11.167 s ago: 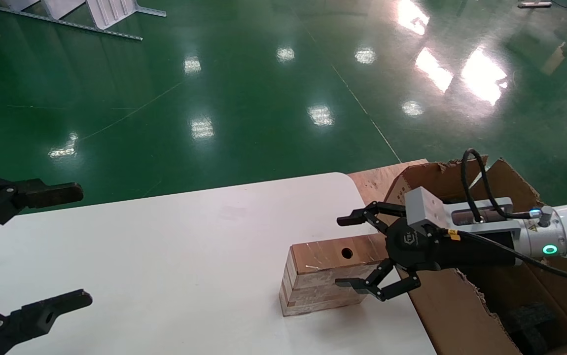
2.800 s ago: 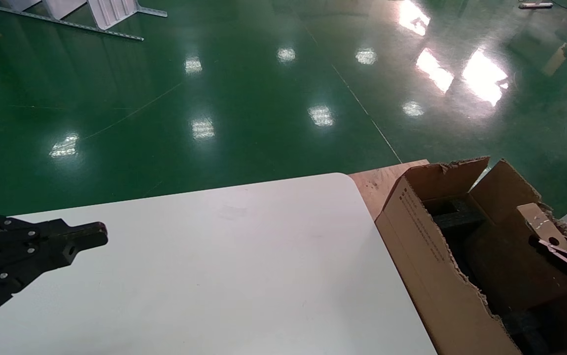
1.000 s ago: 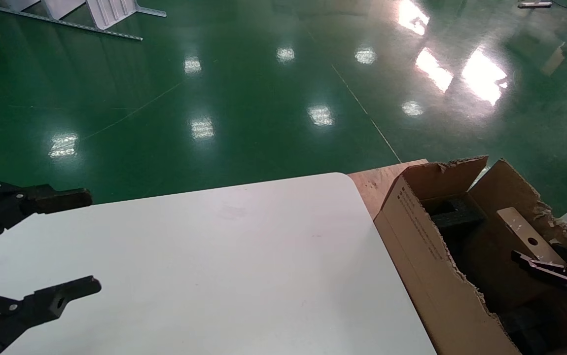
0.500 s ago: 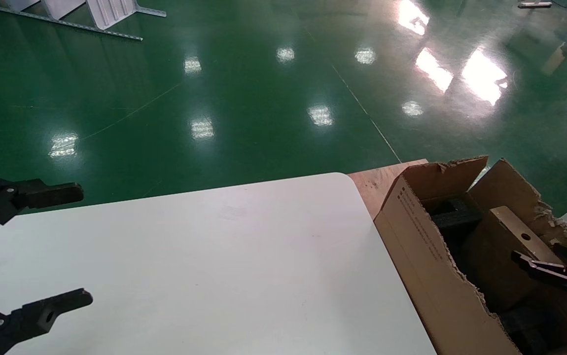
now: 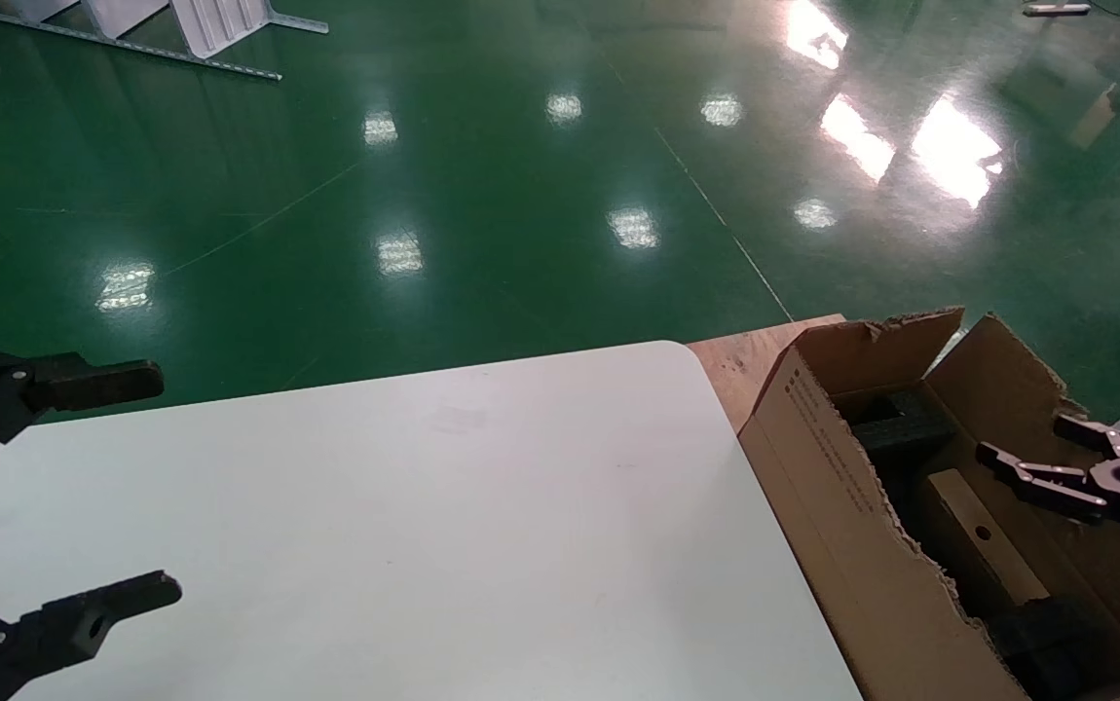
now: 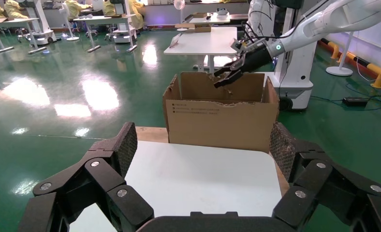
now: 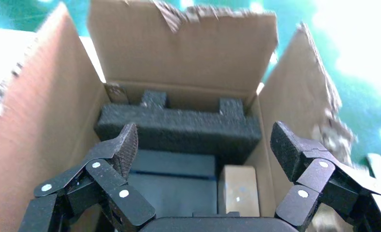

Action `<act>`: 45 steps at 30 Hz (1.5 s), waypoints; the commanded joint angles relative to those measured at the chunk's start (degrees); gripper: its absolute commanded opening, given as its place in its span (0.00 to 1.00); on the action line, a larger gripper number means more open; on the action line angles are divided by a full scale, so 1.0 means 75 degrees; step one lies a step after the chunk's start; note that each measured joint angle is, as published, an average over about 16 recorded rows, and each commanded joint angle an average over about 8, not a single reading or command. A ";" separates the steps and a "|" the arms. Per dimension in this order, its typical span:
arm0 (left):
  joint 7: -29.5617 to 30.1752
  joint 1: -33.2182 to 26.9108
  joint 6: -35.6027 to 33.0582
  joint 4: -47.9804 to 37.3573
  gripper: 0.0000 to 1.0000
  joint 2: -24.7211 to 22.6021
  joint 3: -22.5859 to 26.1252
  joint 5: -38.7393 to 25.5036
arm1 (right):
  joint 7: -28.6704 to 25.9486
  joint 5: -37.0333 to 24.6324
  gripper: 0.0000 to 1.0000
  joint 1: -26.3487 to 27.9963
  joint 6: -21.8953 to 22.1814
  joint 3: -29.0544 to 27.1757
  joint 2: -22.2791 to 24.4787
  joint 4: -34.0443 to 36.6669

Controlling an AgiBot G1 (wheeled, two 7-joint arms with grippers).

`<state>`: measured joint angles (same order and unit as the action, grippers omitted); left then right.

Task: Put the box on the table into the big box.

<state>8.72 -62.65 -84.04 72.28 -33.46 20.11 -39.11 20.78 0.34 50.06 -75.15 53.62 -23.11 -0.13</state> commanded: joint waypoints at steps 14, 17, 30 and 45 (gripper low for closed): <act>-0.0001 0.0001 0.0001 -0.0001 1.00 0.0001 0.0000 0.0002 | 0.0666 -0.0153 1.00 0.1291 0.0313 0.0005 0.0266 -0.1567; -0.0001 0.0001 0.0002 -0.0003 1.00 0.0002 0.0000 0.0002 | 0.0707 -0.0161 1.00 0.1375 0.0312 -0.0001 0.0274 -0.1764; -0.0002 0.0001 0.0002 -0.0003 1.00 0.0002 0.0001 0.0004 | 0.0447 -0.0434 1.00 0.1339 0.0228 -0.0251 0.0178 -0.2082; -0.0002 0.0001 0.0002 -0.0004 1.00 0.0002 0.0002 0.0004 | -0.0757 -0.1778 1.00 0.1389 -0.0195 -0.1484 -0.0279 -0.4078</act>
<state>8.70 -62.65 -84.02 72.25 -33.44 20.13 -39.08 15.12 -12.98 60.48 -76.61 42.50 -25.20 -30.69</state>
